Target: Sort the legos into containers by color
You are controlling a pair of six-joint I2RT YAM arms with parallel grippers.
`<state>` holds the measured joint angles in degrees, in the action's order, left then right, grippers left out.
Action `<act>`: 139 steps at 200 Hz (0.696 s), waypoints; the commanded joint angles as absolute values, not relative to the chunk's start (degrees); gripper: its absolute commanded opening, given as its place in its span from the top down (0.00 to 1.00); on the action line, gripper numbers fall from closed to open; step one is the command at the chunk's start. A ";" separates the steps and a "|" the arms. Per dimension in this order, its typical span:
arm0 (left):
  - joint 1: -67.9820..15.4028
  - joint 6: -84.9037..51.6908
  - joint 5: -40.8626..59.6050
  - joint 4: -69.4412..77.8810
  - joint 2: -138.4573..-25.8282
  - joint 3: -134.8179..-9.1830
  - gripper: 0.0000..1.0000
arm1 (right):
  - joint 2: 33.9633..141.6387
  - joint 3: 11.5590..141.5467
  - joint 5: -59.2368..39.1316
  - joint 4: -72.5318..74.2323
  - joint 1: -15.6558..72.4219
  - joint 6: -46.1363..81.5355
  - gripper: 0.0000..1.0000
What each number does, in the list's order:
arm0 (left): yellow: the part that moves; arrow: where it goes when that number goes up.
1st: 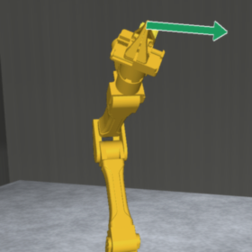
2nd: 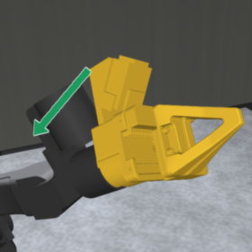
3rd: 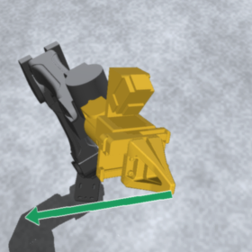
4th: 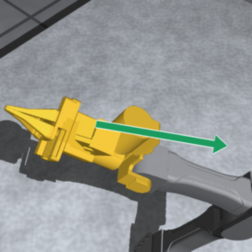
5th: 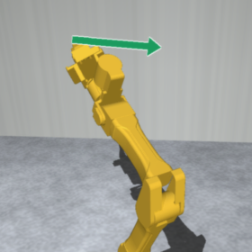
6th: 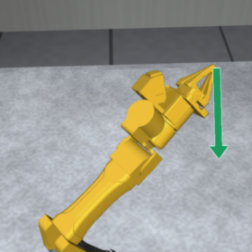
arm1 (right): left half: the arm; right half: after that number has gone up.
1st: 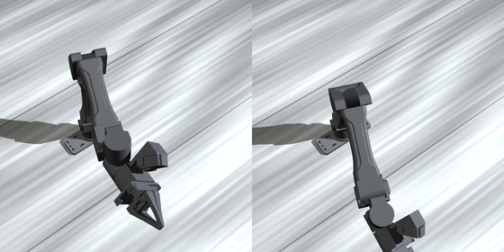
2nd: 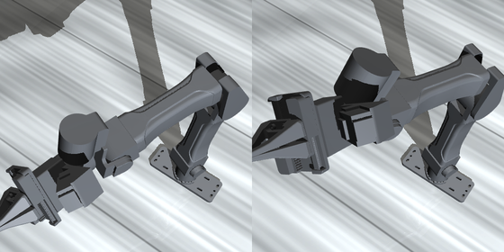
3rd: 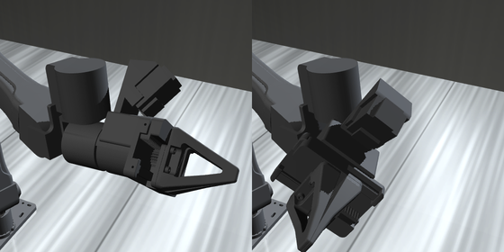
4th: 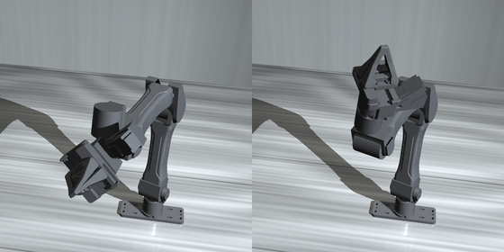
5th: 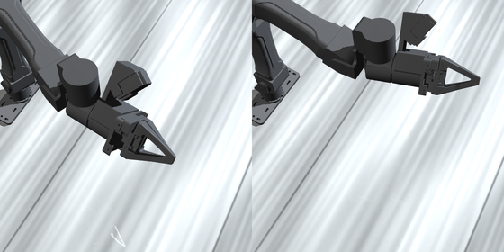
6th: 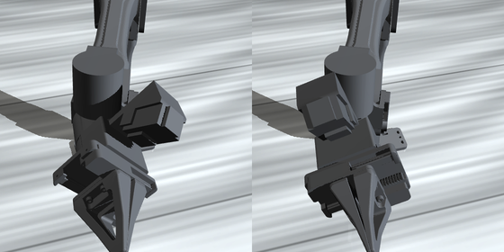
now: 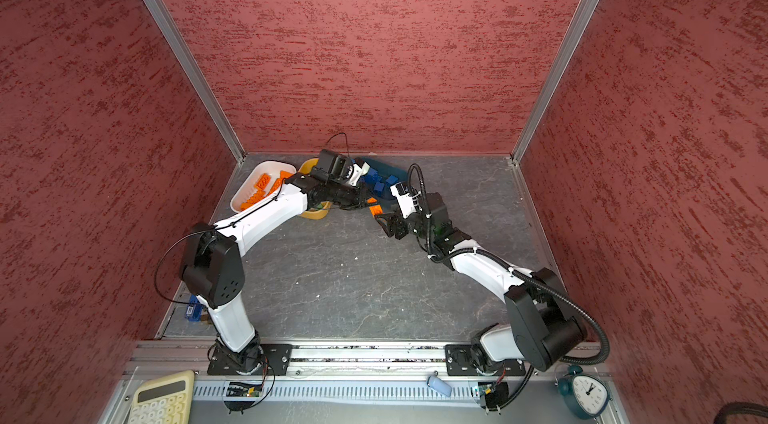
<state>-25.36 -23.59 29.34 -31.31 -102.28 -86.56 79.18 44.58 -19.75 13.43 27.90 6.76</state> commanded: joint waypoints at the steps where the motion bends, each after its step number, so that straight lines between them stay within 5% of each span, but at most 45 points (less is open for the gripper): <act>1: -13.62 -21.20 13.71 -34.42 -96.58 -83.78 1.00 | 73.06 44.37 -5.81 7.33 26.59 3.78 0.09; 8: -9.59 -21.88 10.37 -33.53 -95.53 -82.21 1.00 | 70.70 42.12 -0.40 7.93 25.15 4.21 0.01; 60: 11.48 -23.56 4.58 -22.76 -100.39 -81.23 0.99 | 60.22 26.86 26.83 16.03 8.93 11.05 0.01; 67: 12.29 -23.34 5.04 -22.92 -102.55 -82.70 0.82 | 60.78 25.78 28.83 17.09 7.47 11.27 0.01; 77: 13.12 -22.88 6.58 -23.26 -105.00 -84.63 0.34 | 62.22 24.24 31.18 19.28 5.54 11.74 0.01; 90: 13.84 -23.09 7.78 -23.27 -106.21 -85.35 0.08 | 65.07 22.64 32.64 22.86 3.06 12.42 0.01; 97: 14.06 -23.09 8.37 -22.57 -105.46 -84.36 0.00 | 67.13 22.06 32.47 25.14 1.79 12.24 0.01; 139: 14.89 -20.72 6.51 -9.29 -86.92 -60.88 0.01 | 77.79 21.89 24.40 40.86 -1.73 4.74 0.01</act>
